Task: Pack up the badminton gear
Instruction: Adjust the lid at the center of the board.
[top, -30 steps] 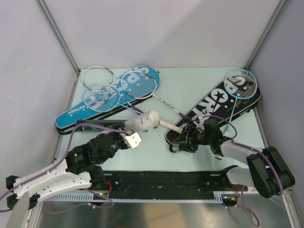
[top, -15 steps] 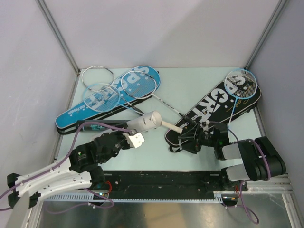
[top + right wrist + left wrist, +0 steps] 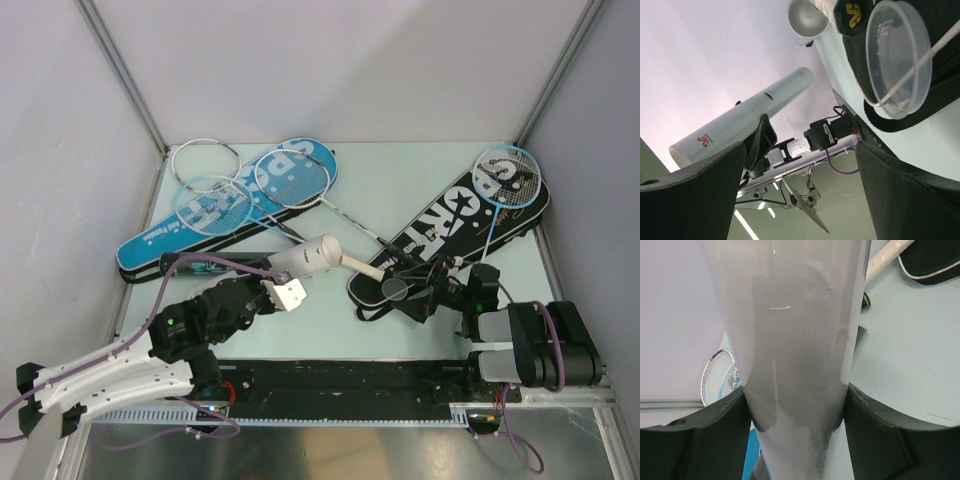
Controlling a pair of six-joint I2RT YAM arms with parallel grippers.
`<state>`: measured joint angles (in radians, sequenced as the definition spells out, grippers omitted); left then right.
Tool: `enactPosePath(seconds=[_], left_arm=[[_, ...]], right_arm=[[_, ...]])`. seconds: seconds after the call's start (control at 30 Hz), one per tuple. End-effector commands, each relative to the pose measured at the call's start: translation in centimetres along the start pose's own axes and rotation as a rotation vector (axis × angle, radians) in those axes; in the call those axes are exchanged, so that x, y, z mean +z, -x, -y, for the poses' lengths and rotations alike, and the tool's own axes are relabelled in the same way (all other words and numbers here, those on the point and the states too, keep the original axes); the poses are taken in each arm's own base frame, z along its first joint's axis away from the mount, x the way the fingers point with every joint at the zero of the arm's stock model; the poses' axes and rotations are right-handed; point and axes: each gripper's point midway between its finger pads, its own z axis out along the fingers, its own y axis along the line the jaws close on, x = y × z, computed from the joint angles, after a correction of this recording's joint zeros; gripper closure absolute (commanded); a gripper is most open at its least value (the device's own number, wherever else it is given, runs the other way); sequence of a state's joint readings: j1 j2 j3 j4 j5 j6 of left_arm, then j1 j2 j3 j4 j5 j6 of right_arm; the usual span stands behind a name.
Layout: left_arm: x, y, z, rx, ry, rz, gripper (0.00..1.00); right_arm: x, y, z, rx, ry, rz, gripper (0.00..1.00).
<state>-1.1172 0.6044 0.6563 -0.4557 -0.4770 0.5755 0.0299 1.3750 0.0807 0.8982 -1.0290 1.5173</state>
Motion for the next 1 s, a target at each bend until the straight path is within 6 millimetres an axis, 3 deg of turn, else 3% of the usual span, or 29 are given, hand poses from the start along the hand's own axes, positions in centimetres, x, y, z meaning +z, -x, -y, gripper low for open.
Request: enactPosePath(seconds=[0.0, 0.07, 0.23, 0.4, 0.47, 0.63, 0.8, 0.97], left_arm=[[-0.5, 2.2, -2.2, -0.043, 0.069, 0.063, 0.72], [-0.5, 2.2, -2.1, -0.042, 0.068, 0.063, 0.72], [-0.8, 2.1, -2.2, -0.043, 0.07, 0.074, 0.72], [-1.0, 2.1, -2.2, -0.043, 0.071, 0.086, 0.72], [-1.1, 2.1, -2.2, -0.043, 0.071, 0.093, 0.72], [-1.7, 2.3, -2.6, -0.054, 0.081, 0.116, 0.72], [-2.0, 2.6, -2.7, -0.069, 0.08, 0.142, 0.72], [-2.0, 2.6, -2.6, -0.07, 0.077, 0.141, 0.72]], right_arm=[[-0.3, -0.1, -0.7, -0.075, -0.016, 0.017, 0.07], [-0.5, 0.2, -0.5, -0.125, -0.095, 0.048, 0.1], [-2.3, 1.2, -2.6, -0.528, -0.287, 0.197, 0.16], [-4.2, 2.5, -2.5, -0.764, -0.542, 0.288, 0.5], [-4.3, 2.9, -2.4, -0.826, -0.63, 0.3, 0.58], [-2.7, 3.1, -1.5, -0.884, -0.778, 0.265, 0.66], [-0.4, 3.0, 0.1, -0.93, -0.882, 0.212, 0.67], [1.5, 3.3, 0.4, -0.978, -0.908, 0.199, 0.67]])
